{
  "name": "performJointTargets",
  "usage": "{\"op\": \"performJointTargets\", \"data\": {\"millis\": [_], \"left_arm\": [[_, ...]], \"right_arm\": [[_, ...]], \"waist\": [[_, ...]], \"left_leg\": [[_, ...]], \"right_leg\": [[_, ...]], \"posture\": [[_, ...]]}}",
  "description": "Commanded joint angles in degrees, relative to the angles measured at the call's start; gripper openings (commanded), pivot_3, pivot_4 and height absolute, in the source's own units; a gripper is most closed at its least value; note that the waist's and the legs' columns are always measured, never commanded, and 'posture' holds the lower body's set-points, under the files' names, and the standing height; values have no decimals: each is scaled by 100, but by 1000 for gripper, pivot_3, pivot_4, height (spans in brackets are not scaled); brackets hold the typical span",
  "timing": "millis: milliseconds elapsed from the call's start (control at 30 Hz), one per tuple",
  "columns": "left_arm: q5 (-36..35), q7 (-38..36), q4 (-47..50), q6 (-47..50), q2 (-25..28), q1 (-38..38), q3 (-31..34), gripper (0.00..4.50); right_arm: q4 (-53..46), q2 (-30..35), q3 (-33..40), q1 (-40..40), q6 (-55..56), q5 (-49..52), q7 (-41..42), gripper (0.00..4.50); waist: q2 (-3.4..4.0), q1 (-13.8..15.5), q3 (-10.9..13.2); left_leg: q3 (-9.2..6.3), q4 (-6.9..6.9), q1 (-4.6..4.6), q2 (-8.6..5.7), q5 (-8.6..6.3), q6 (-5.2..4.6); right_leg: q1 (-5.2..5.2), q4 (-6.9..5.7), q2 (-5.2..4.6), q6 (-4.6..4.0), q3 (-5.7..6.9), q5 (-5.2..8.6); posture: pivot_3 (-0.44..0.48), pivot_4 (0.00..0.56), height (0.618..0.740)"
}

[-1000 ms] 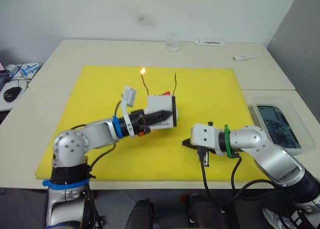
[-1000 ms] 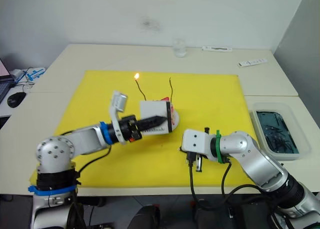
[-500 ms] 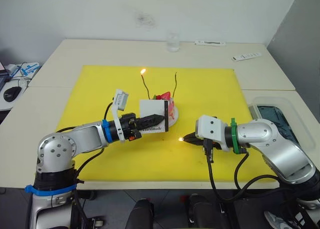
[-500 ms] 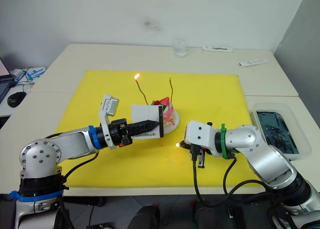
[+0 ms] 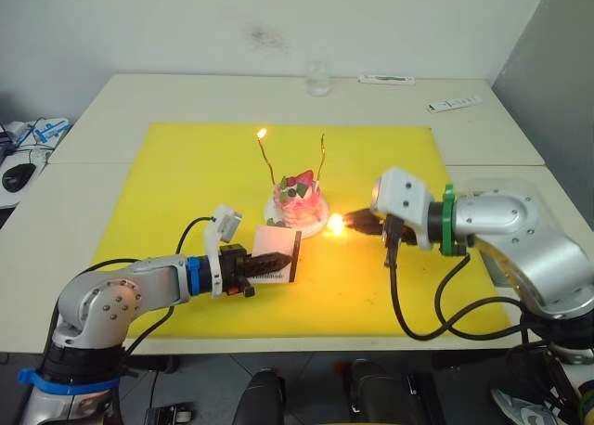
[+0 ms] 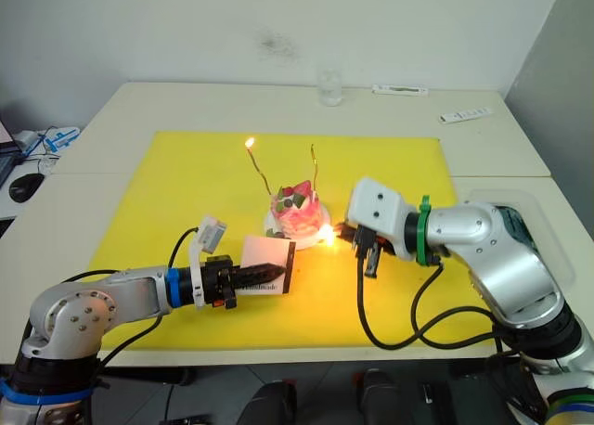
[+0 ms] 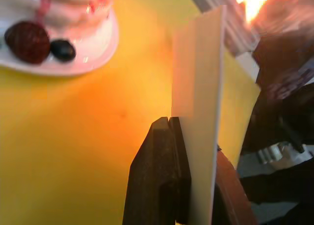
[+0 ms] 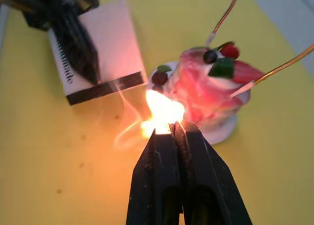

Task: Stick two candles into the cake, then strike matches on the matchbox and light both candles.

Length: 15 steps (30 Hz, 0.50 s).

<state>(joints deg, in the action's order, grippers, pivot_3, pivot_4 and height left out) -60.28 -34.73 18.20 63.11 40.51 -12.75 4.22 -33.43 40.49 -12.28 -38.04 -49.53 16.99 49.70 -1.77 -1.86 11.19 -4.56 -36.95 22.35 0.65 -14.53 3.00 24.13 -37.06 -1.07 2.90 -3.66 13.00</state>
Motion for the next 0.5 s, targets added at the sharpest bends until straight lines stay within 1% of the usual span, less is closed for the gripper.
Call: {"op": "performJointTargets", "data": {"millis": [33,167,300,500], "left_arm": [[314,-383,314,-360,35,53,-173,0],[434,-446,298,-427,-90,40,-224,0],[523,-506,283,-449,-159,-8,-277,0],[594,-566,282,-430,-227,-31,-283,0]], "right_arm": [[197,-47,179,-465,74,-99,-230,32],[582,-95,47,-765,433,-391,-426,32],[1038,-374,-17,-1064,667,-596,-651,32],[1477,-599,-142,-1287,1107,-908,-731,32]], "waist": [[0,-1,0],[0,4,0],[0,-2,0],[0,-6,0]], "left_leg": [[0,-1,0,0,0,0],[0,-2,1,0,0,0],[2,0,4,0,0,-1],[-1,3,5,3,0,-1]], "right_leg": [[0,0,0,-2,0,1],[-1,1,0,-2,0,1],[3,0,0,15,-1,-8],[5,-2,0,17,4,-10]], "posture": [[0,150,740],[0,150,740],[0,150,740],[0,150,740]]}}
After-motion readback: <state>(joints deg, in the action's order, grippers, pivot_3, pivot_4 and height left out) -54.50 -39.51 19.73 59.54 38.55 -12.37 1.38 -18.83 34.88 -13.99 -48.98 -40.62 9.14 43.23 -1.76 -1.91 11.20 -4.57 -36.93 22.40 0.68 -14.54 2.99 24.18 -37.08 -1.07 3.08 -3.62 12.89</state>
